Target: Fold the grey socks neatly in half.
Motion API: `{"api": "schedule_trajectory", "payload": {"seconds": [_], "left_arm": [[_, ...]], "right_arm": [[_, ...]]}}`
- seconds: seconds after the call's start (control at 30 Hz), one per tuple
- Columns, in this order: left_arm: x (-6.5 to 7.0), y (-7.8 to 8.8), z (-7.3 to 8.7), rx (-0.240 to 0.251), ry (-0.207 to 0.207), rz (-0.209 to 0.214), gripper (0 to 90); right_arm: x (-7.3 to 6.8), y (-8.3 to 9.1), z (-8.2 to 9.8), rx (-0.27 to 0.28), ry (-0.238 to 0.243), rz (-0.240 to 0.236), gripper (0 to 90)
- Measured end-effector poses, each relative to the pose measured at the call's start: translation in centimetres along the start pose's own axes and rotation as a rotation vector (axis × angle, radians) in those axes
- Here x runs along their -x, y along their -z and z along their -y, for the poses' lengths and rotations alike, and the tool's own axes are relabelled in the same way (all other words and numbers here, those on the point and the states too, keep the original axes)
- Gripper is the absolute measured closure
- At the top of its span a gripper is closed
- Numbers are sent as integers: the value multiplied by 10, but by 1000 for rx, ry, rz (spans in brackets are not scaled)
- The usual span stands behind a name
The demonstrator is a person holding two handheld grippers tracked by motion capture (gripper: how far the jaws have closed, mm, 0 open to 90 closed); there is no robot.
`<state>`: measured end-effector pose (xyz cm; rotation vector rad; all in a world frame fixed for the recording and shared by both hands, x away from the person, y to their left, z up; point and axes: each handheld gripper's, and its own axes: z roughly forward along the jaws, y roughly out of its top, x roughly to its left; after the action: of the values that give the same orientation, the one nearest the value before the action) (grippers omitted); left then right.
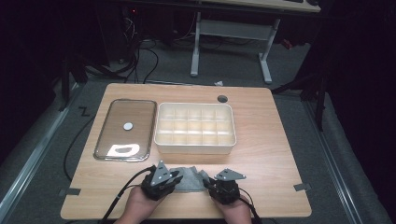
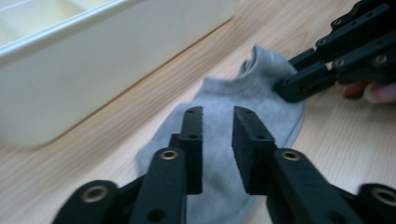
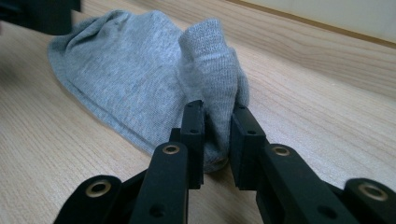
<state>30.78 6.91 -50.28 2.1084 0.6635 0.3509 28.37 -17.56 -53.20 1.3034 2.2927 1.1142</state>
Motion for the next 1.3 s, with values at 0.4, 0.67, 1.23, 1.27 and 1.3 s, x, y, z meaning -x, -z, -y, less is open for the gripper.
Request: {"api": "schedule_trajectory", "payload": {"seconds": [0.4, 0.67, 1.23, 1.27, 1.3], "left_arm": [[7, -48, -4, -131, -64, -73, 851], [23, -55, -9, -139, -107, -125, 841], [51, -66, -22, -138, -92, -24, 806], [51, -66, -22, -138, -92, -24, 812], [54, -68, -20, -120, -111, -36, 812]], "right_arm": [[5, 6, 2, 24, -49, -65, 836], [10, 30, 0, 166, -116, -181, 859], [32, 45, 9, 204, -168, -109, 859], [32, 45, 9, 204, -168, -109, 859], [32, 46, 9, 206, -168, -110, 859]]}}
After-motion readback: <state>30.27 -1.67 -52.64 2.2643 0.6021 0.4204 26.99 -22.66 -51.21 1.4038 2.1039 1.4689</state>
